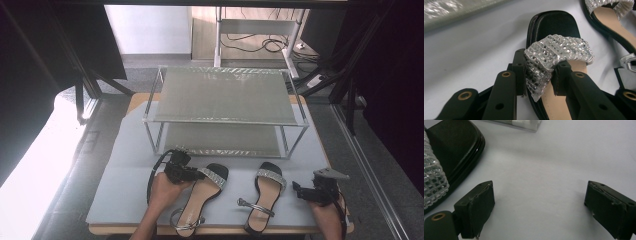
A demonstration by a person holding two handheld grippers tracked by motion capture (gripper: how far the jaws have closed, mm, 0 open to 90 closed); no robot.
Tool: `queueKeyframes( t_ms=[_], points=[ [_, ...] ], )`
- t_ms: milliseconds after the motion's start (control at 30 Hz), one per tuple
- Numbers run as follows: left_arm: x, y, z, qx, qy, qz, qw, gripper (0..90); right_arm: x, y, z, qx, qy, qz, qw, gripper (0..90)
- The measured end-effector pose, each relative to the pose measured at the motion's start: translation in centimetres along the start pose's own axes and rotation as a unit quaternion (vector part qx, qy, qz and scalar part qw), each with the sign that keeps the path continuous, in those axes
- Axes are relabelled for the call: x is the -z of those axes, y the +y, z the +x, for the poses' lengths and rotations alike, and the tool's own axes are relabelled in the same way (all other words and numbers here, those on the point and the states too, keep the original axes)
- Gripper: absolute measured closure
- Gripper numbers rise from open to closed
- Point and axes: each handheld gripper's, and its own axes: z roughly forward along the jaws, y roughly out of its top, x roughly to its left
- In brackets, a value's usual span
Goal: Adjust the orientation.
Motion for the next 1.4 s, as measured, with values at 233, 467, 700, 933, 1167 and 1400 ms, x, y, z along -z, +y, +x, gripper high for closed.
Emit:
queueKeyframes(
  t_ms=[233, 467, 700, 933, 1167, 1400],
  points=[
    [1.7, 1.1, -0.2, 0.002, -0.004, -0.004, 1.0, 69.4, 0.0, 0.0, 0.0, 0.0, 0.0, 0.0, 1.0, 8.7],
    [3.2, 2.3, -0.8, -0.004, -0.013, -0.011, 0.9998, 69.5, 0.0, 0.0, 0.0, 0.0, 0.0, 0.0, 1.0, 8.7],
    [4.8, 3.6, -1.5, -0.007, -0.018, -0.014, 0.9997, 69.5, 0.0, 0.0, 0.0, -0.001, 0.0, 0.001, 1.0, 8.6],
    [6.1, 4.7, -1.8, -0.005, -0.036, -0.02, 0.9992, 69.4, 0.0, 0.0, 0.0, 0.0, 0.0, 0.0, 1.0, 8.7],
    [7.4, 5.8, -2.1, -0.005, -0.043, -0.025, 0.9987, 69.4, 0.0, 0.0, 0.0, 0.001, 0.0, -0.001, 1.0, 8.6],
    [8.7, 6.8, -2.2, 0.007, -0.056, -0.029, 0.998, 69.4, 0.0, 0.0, 0.0, 0.0, 0.0, 0.0, 1.0, 8.7]
  ],
)
